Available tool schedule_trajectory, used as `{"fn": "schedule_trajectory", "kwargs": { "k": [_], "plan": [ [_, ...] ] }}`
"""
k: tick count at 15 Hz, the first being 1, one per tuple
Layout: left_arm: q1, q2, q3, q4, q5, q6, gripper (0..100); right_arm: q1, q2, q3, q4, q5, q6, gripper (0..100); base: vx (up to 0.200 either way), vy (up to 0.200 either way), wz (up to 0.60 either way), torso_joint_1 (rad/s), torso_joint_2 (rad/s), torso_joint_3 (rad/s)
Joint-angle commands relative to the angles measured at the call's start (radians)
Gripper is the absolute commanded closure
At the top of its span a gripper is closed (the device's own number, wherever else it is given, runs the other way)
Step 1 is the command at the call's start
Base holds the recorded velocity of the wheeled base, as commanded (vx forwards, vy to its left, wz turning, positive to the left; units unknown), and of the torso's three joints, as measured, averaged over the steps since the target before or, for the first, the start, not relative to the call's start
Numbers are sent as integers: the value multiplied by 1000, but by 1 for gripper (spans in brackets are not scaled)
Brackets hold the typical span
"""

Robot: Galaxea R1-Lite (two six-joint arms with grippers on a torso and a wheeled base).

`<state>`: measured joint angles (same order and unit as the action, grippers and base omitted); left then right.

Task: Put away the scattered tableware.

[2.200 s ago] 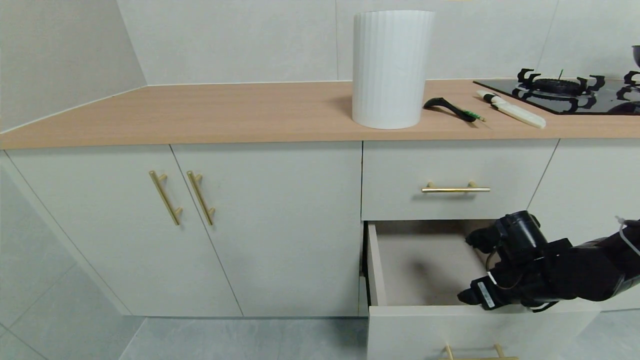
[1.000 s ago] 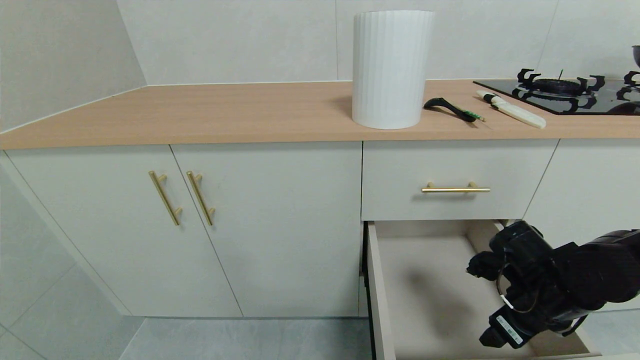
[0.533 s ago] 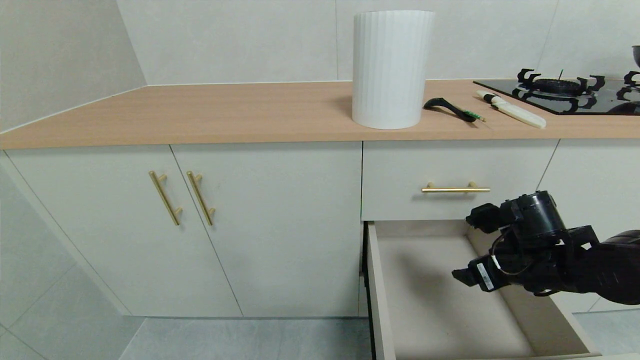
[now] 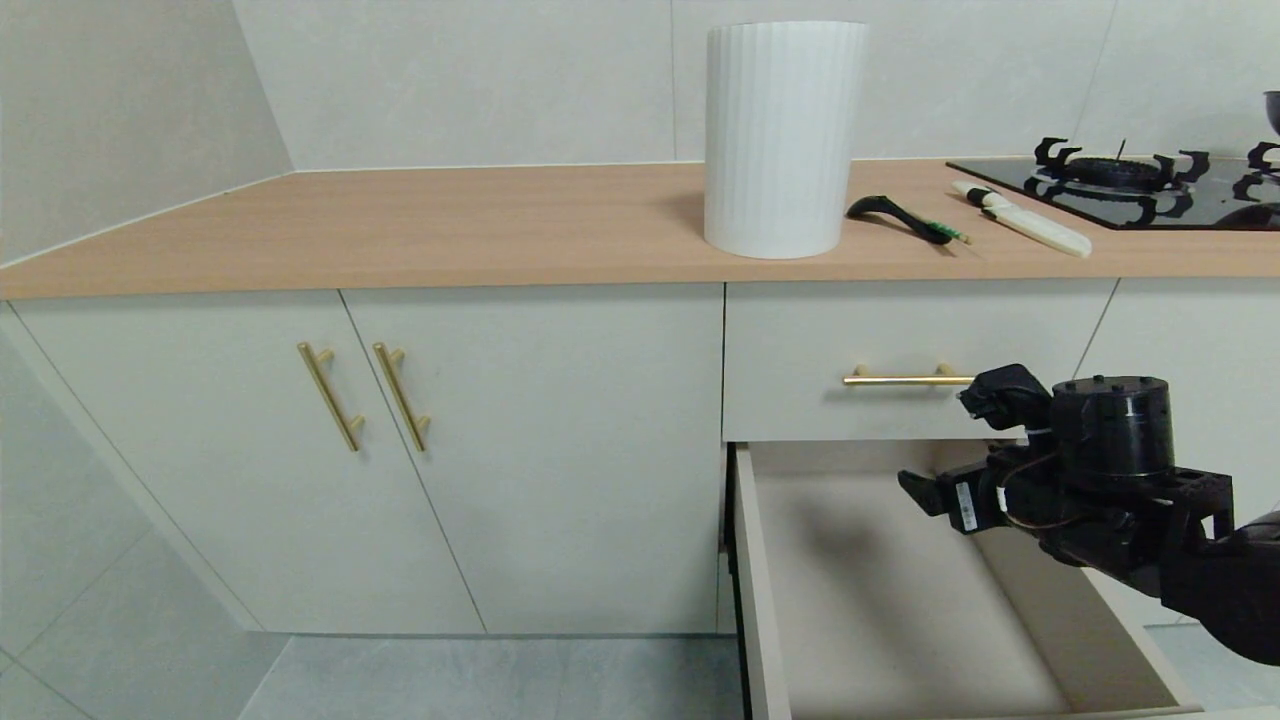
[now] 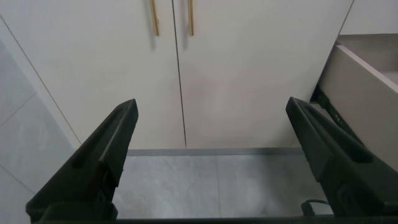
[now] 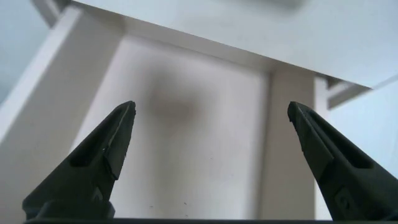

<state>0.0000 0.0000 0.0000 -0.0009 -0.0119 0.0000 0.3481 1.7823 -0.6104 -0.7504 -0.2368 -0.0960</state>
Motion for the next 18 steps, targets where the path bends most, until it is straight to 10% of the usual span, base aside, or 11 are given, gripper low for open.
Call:
{"fn": "schedule_trajectory", "kwargs": {
  "k": [1, 18],
  "plan": [
    [0, 0, 0, -2, 0, 0, 0, 0, -1, 1, -3, -2, -1, 0, 0, 0, 0, 36, -183, -154],
    [0, 0, 0, -2, 0, 0, 0, -21, 5, 0, -64, -4, 1, 0, 0, 0, 0, 156, -442, -287]
  ]
}}
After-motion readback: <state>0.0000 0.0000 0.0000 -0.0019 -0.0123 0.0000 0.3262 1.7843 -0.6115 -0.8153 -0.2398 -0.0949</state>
